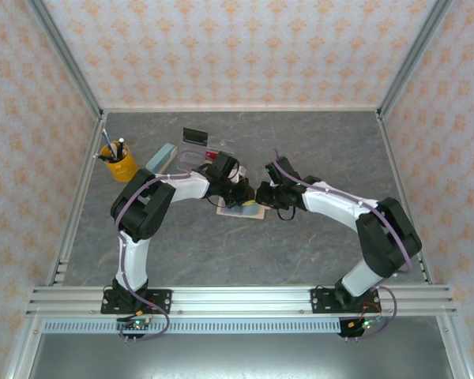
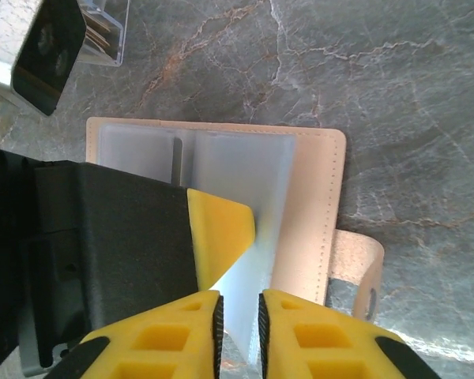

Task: Take the credit cards out of the card holder

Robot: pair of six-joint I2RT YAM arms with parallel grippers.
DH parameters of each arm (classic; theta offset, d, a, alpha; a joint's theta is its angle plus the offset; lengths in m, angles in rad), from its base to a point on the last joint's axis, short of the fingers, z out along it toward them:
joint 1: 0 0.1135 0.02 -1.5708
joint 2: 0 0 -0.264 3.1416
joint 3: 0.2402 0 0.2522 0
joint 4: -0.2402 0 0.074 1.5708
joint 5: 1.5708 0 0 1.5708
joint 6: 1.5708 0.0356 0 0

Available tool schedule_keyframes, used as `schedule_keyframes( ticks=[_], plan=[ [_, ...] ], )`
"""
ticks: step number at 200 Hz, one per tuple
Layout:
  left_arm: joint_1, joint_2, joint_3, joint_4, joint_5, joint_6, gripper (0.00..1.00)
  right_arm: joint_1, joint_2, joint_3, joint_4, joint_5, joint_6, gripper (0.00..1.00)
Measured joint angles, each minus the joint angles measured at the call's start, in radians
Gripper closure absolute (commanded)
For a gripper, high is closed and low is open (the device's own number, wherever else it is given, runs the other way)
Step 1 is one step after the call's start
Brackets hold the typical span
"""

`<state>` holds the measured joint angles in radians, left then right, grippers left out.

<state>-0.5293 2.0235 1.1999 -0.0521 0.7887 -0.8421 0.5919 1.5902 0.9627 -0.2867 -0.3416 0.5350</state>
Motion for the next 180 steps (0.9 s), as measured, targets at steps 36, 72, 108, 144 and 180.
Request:
schedule_keyframes(
  ticks=[36,72,108,144,180],
  plan=[
    [0.002,0.002,0.000,-0.021,-0.016,0.004,1.00,0.000,0.059,0.019,0.000,-0.023,0.008,0.85],
    [0.002,-0.002,0.000,-0.043,-0.025,0.010,1.00,0.000,0.117,0.048,-0.002,-0.035,0.008,0.86],
    [0.025,-0.070,0.000,-0.133,-0.078,0.043,0.79,0.000,0.175,0.079,-0.013,-0.035,0.007,0.85],
    [0.066,-0.212,0.000,-0.255,-0.203,0.118,0.56,0.000,0.208,0.089,-0.031,-0.033,0.007,0.85],
    [0.078,-0.225,0.000,-0.348,-0.302,0.155,0.50,0.000,0.218,0.103,-0.039,-0.032,0.007,0.85]
  ],
)
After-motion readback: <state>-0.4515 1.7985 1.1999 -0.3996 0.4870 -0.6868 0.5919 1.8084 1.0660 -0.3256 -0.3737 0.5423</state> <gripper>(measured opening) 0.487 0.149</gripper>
